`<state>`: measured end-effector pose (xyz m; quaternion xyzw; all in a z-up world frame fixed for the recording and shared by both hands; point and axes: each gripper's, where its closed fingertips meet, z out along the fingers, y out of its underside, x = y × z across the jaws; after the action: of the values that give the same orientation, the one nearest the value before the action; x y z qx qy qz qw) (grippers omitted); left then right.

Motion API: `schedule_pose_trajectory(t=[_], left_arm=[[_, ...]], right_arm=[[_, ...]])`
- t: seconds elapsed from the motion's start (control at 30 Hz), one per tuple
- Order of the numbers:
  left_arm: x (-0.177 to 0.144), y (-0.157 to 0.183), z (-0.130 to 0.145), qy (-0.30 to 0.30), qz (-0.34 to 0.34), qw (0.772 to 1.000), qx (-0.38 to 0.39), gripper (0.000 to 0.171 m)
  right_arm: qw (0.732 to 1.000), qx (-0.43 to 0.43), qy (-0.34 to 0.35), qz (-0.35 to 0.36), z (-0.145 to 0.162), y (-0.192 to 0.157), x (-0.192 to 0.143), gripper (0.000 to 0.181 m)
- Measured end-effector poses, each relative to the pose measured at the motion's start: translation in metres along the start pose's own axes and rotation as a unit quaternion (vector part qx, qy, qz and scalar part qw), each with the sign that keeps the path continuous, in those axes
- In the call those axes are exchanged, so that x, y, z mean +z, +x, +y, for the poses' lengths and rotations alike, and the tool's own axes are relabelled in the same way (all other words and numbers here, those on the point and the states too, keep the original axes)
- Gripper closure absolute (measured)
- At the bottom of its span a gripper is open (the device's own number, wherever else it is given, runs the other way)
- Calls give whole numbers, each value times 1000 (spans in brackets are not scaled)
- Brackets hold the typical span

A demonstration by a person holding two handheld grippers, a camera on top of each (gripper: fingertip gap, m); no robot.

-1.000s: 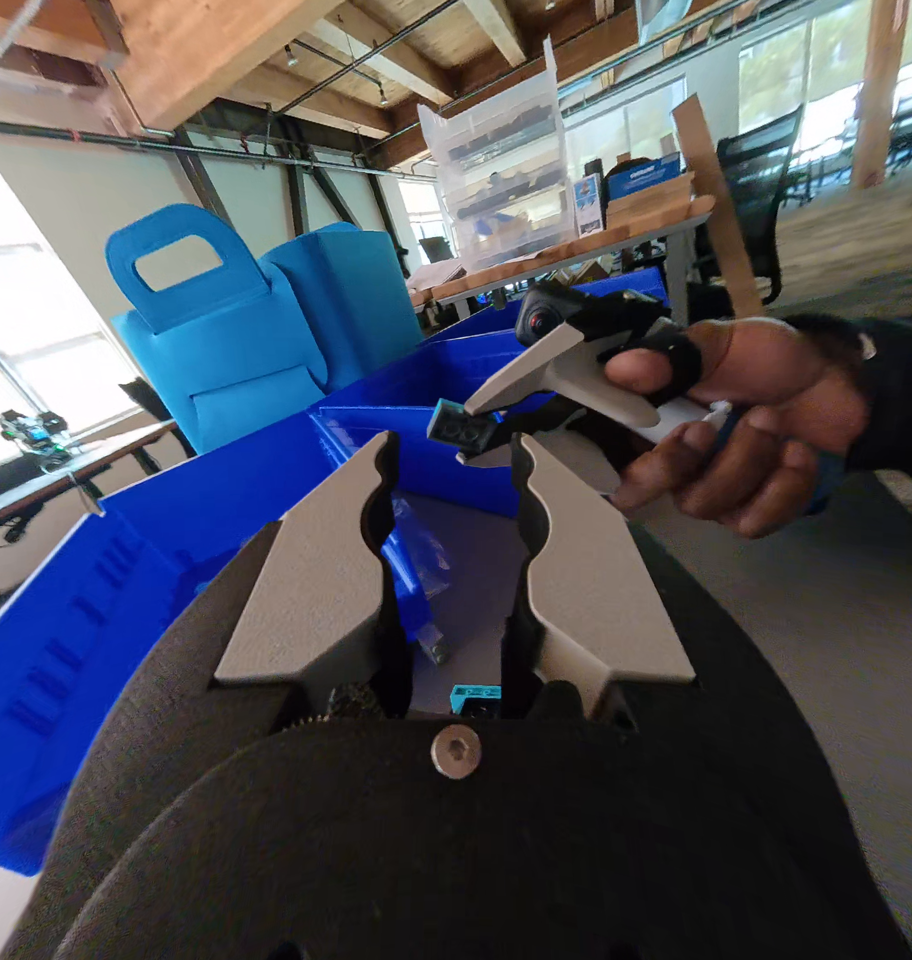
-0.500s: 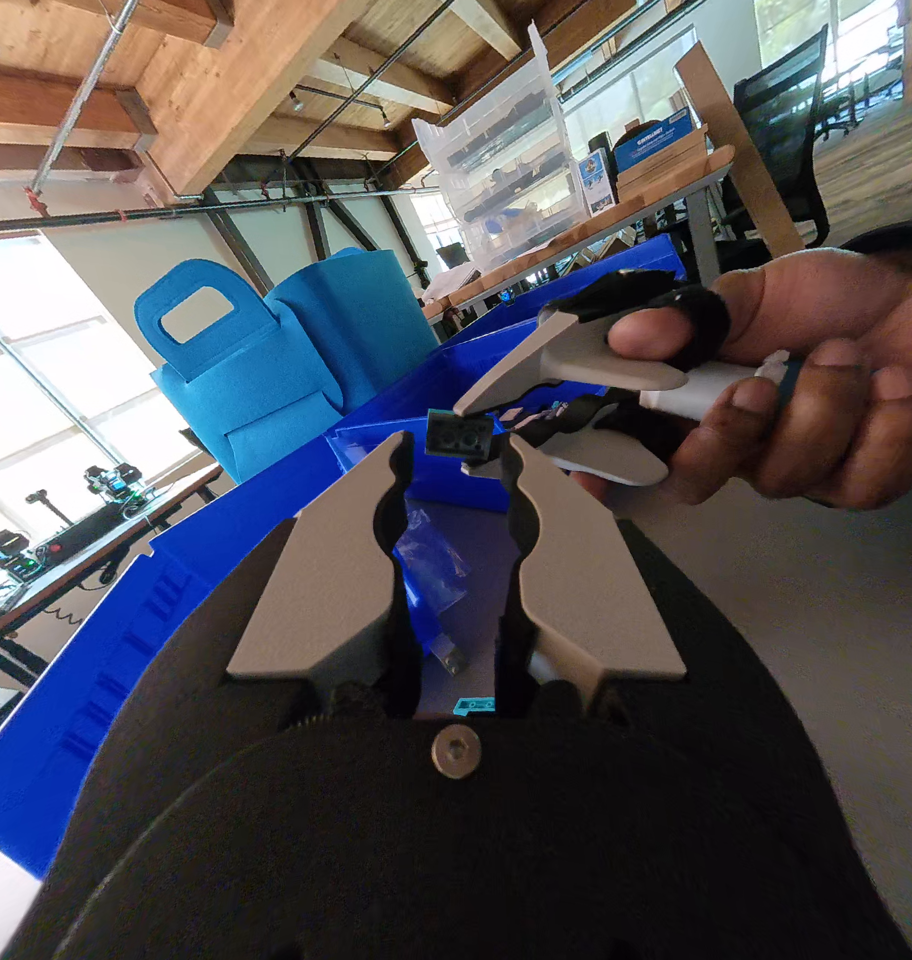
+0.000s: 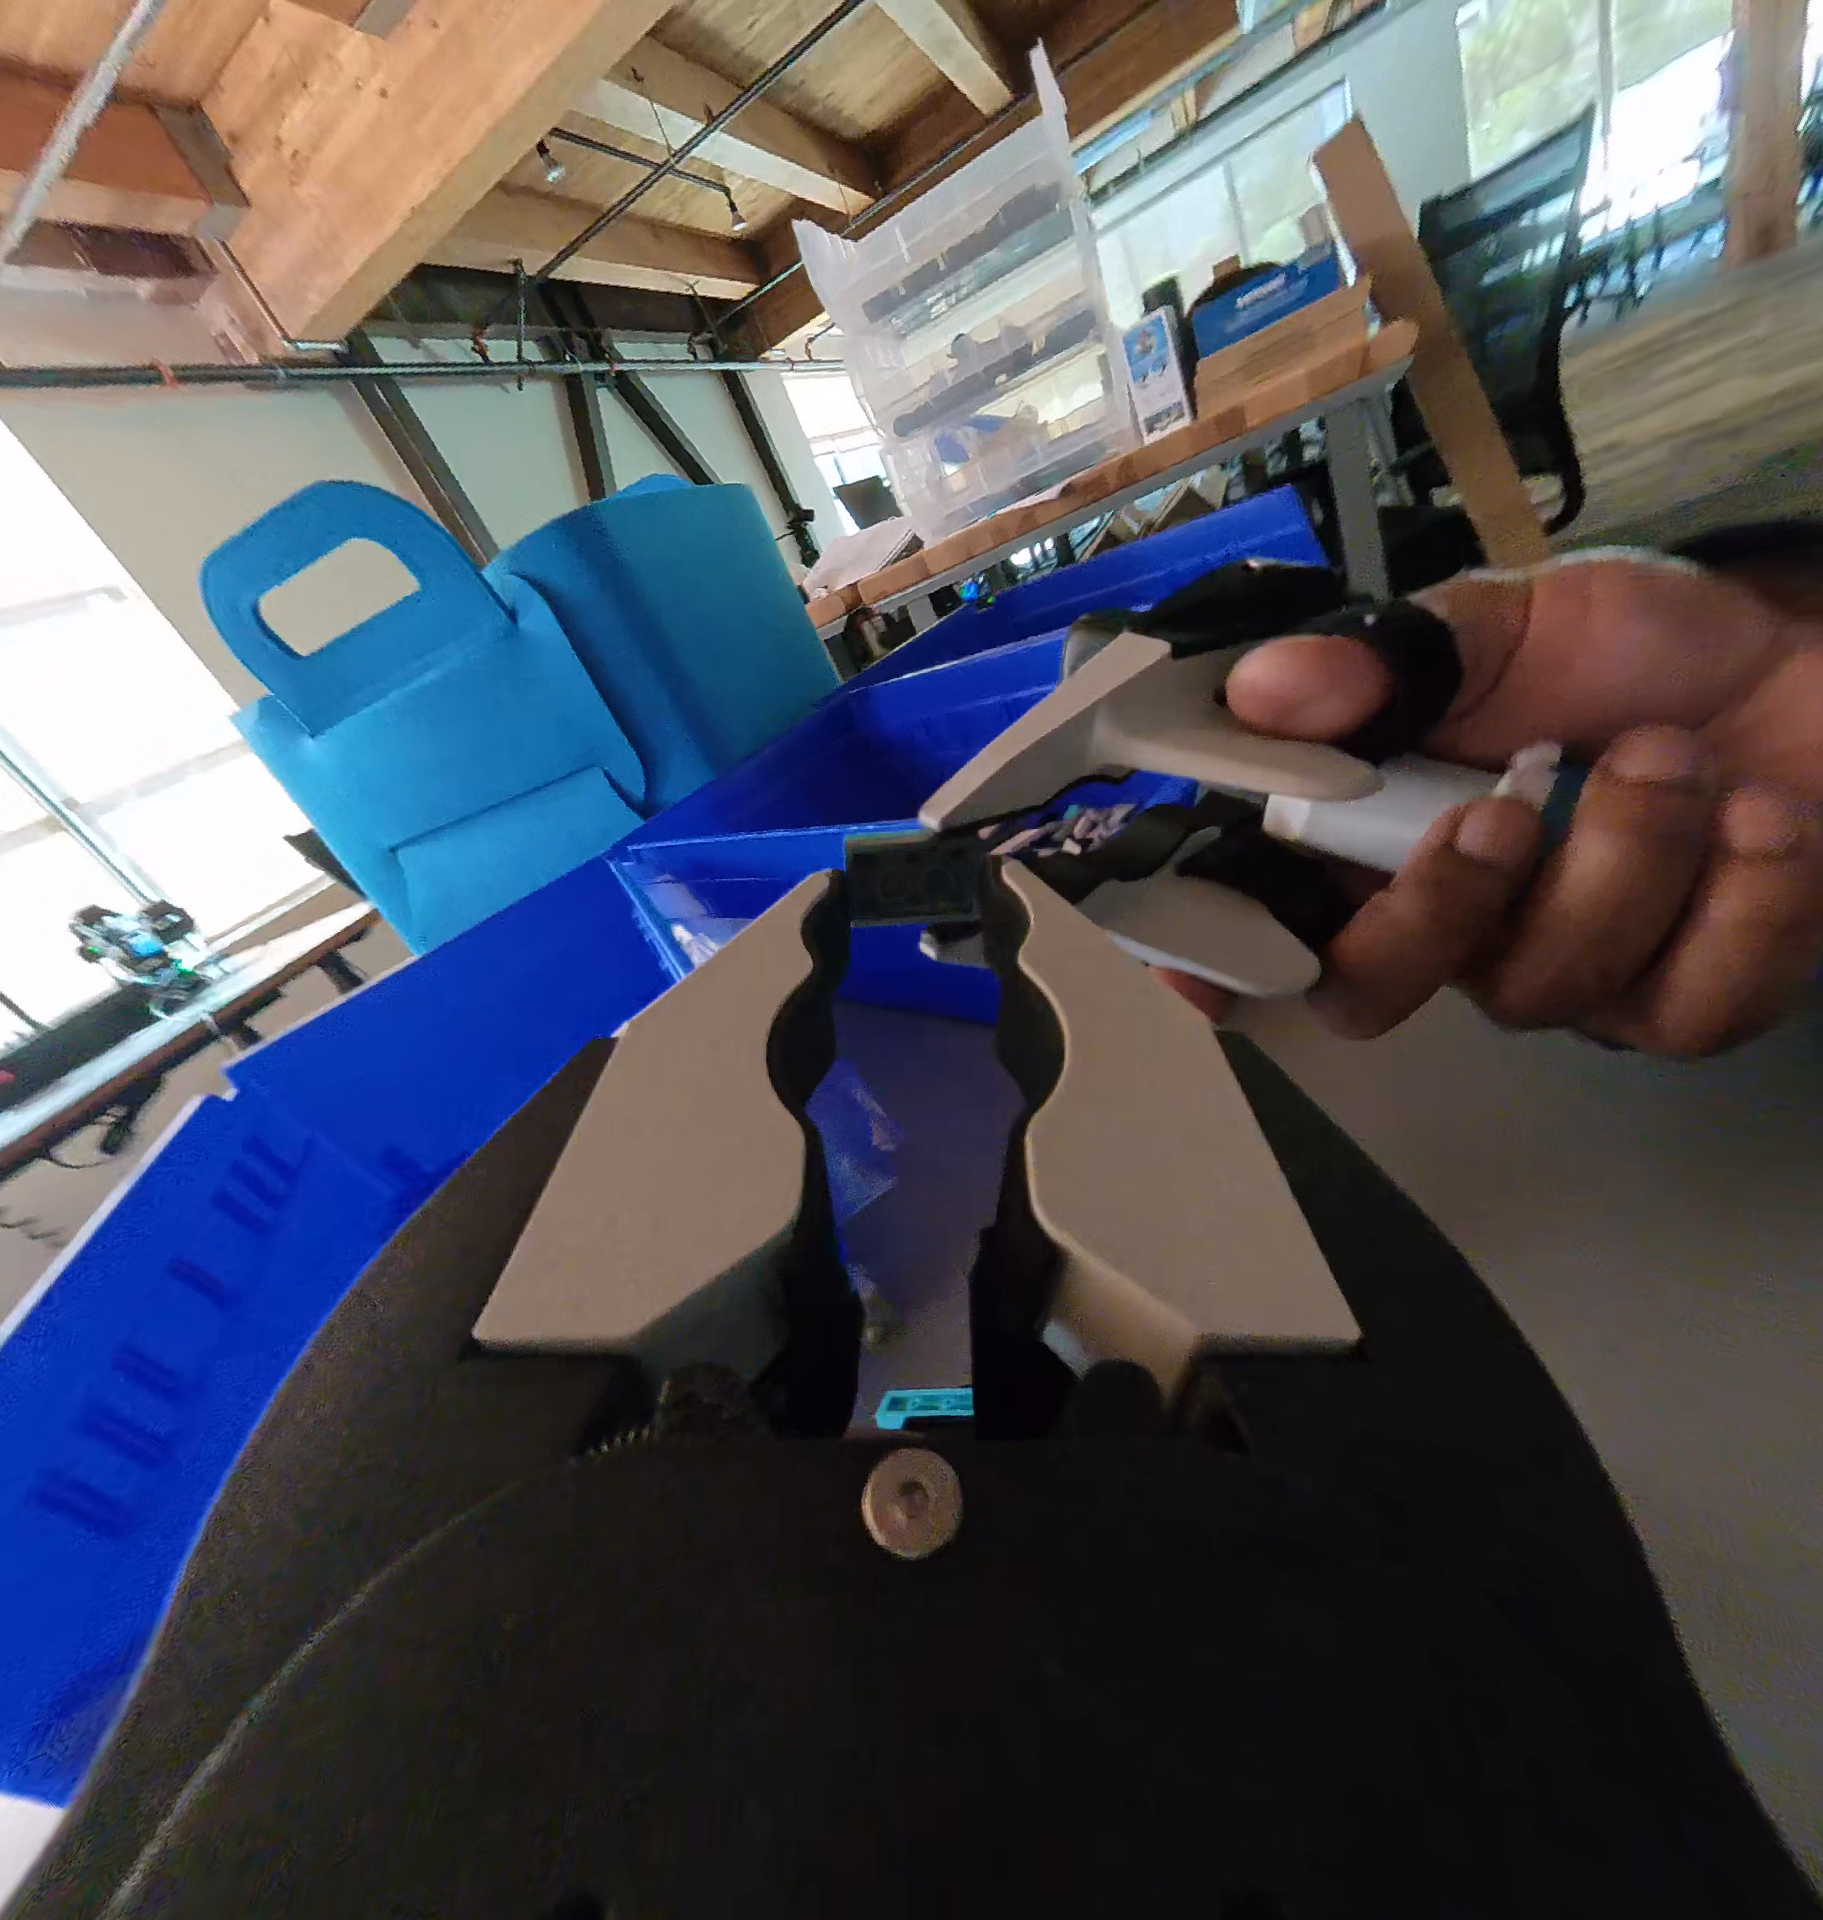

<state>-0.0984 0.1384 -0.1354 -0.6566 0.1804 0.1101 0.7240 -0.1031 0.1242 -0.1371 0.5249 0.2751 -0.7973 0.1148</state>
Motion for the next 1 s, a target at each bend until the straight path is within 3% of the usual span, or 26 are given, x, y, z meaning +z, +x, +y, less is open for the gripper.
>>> schedule_pose_trajectory(t=[0.1,0.2,0.4,0.77,1.0], left_arm=[[-4,-7,-4,16,15,997,-71,146],[-6,-9,-6,29,55,985,-158,146],[-9,1,-8,46,159,934,-317,146],[-8,27,-6,18,233,910,-342,146],[-9,32,-6,15,243,911,-333,146]], right_arm=[[998,-65,-13,6,-1,-2,-1,146],[986,-163,-28,11,-5,-9,-4,146],[944,-323,-61,37,-10,-18,-8,147],[925,-361,-115,19,7,-19,-9,151],[923,-362,-130,18,13,-16,-9,151]])
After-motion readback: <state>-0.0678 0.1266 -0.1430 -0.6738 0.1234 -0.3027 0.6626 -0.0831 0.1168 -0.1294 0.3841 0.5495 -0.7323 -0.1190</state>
